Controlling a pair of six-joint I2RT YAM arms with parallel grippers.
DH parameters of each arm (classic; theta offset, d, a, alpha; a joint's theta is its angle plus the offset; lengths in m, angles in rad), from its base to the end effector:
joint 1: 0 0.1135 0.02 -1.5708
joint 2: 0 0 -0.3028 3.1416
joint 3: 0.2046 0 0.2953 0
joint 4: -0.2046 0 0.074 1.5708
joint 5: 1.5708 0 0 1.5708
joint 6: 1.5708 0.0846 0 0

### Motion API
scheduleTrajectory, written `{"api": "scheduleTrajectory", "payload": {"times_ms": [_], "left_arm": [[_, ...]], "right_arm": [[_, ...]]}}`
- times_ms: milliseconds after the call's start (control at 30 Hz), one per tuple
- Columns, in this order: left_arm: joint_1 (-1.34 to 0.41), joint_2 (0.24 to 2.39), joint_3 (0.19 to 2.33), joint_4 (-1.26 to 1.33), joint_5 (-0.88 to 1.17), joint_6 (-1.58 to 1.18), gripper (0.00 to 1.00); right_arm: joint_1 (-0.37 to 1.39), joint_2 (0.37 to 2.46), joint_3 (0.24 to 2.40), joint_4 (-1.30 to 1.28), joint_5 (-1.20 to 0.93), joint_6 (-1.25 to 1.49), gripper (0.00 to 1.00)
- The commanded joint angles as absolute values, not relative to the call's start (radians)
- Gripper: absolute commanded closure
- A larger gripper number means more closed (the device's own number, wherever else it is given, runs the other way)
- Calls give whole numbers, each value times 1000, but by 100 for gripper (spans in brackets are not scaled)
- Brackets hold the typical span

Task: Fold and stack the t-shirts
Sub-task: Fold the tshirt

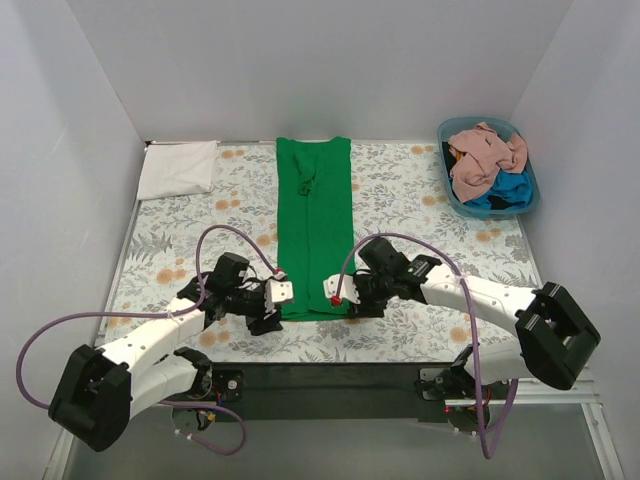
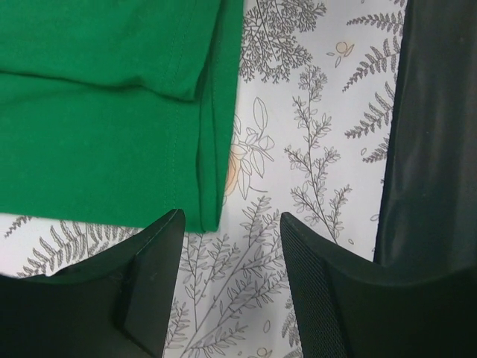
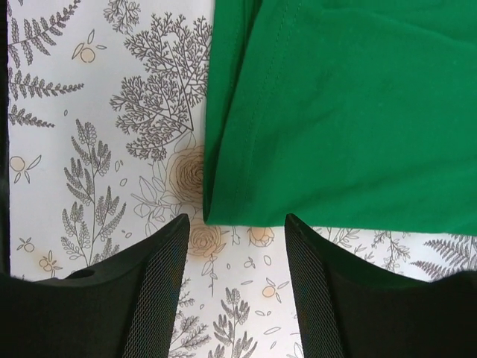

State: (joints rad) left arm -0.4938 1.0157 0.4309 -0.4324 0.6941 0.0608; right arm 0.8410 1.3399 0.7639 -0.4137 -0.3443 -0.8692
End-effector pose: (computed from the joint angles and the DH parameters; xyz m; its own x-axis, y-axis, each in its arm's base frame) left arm 0.1573 -0.1461 0.1430 -0.7075 0.4339 -0.5578 0.7048 0.4919 -0.5112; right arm 0.1855 0.2502 0.1727 0.2705 -0.7760 -0.5698 -0.9582 -0.1599 -0.2372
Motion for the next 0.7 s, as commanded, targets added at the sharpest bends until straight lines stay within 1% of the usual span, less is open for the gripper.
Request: {"api": "scheduleTrajectory", "payload": {"times_ms": [0, 233, 467, 600, 667], "left_arm": [[-525, 1019, 411, -328, 670, 83, 48], [-597, 1029, 391, -250, 603, 46, 48], [-611, 1083, 356, -212, 520, 75, 51], [-617, 1088, 328, -213, 500, 104, 51], [-621, 1100, 322, -219, 489, 115, 58]], "right_arm": [[871, 1359, 744, -336, -341, -893, 40], [896, 1393, 675, -261, -316, -894, 45], [902, 1419, 606, -199, -291, -891, 48], [911, 1407, 569, -192, -290, -891, 53], [923, 1401, 546, -192, -282, -888, 57]]}}
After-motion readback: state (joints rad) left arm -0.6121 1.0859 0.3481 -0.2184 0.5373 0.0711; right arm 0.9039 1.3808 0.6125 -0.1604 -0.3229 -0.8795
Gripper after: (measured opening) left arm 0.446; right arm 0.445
